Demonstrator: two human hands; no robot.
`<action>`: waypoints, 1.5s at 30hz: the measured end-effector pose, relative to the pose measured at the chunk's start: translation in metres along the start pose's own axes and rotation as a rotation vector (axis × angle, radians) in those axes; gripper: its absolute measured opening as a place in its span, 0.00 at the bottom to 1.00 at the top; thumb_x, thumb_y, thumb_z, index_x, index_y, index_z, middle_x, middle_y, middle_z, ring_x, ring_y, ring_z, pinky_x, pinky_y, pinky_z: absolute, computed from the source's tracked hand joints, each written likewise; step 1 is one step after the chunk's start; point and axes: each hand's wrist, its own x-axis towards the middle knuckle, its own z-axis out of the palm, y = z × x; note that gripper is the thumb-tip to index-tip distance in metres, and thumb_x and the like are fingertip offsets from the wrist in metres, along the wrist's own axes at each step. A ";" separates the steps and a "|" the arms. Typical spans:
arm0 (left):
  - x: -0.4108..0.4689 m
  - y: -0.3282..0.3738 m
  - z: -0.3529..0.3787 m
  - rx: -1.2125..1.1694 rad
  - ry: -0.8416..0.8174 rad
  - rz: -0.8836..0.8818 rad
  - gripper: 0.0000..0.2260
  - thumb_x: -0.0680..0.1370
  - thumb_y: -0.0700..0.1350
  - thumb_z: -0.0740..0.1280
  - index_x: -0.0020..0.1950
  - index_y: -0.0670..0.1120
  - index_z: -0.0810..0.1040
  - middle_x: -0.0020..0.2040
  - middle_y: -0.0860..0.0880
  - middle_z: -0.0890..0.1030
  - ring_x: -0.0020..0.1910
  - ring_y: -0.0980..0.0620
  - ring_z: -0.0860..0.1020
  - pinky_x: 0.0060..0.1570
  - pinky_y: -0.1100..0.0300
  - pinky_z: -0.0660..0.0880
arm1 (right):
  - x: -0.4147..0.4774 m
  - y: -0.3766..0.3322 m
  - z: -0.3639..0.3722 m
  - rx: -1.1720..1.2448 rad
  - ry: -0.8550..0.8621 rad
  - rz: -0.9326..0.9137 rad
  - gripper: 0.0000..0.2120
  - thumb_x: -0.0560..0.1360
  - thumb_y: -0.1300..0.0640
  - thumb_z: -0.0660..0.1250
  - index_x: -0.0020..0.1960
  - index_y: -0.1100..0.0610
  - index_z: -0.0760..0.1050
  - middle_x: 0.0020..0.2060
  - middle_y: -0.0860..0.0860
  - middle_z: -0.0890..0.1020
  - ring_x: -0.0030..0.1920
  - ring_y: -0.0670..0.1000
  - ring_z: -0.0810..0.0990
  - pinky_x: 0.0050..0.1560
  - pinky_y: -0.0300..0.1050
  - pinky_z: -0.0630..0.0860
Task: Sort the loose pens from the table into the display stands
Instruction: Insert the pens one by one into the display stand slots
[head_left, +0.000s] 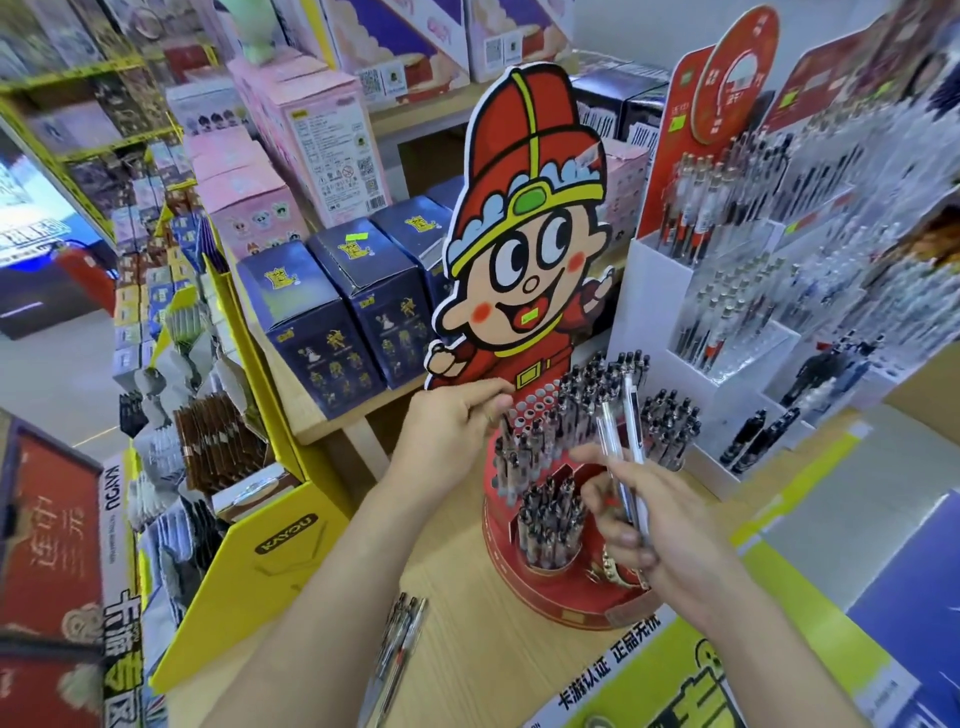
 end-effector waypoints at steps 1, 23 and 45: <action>0.002 0.001 -0.001 0.016 -0.024 0.007 0.10 0.80 0.44 0.65 0.60 0.50 0.81 0.49 0.58 0.82 0.50 0.62 0.79 0.55 0.58 0.78 | 0.000 0.000 0.000 -0.002 -0.006 0.005 0.13 0.81 0.57 0.59 0.57 0.58 0.80 0.35 0.55 0.74 0.26 0.46 0.60 0.19 0.34 0.56; -0.001 -0.006 0.016 0.062 -0.212 -0.223 0.10 0.79 0.45 0.65 0.58 0.49 0.82 0.55 0.53 0.83 0.55 0.57 0.77 0.58 0.60 0.73 | -0.002 0.003 0.011 0.081 -0.233 0.077 0.15 0.77 0.53 0.62 0.62 0.52 0.79 0.33 0.53 0.72 0.28 0.48 0.67 0.26 0.38 0.59; -0.031 0.045 -0.010 -0.688 -0.174 -0.288 0.07 0.78 0.36 0.65 0.55 0.40 0.80 0.46 0.40 0.85 0.43 0.46 0.83 0.42 0.57 0.80 | -0.004 -0.003 0.017 0.184 -0.401 0.208 0.22 0.81 0.41 0.53 0.53 0.52 0.81 0.32 0.53 0.69 0.25 0.45 0.53 0.22 0.35 0.49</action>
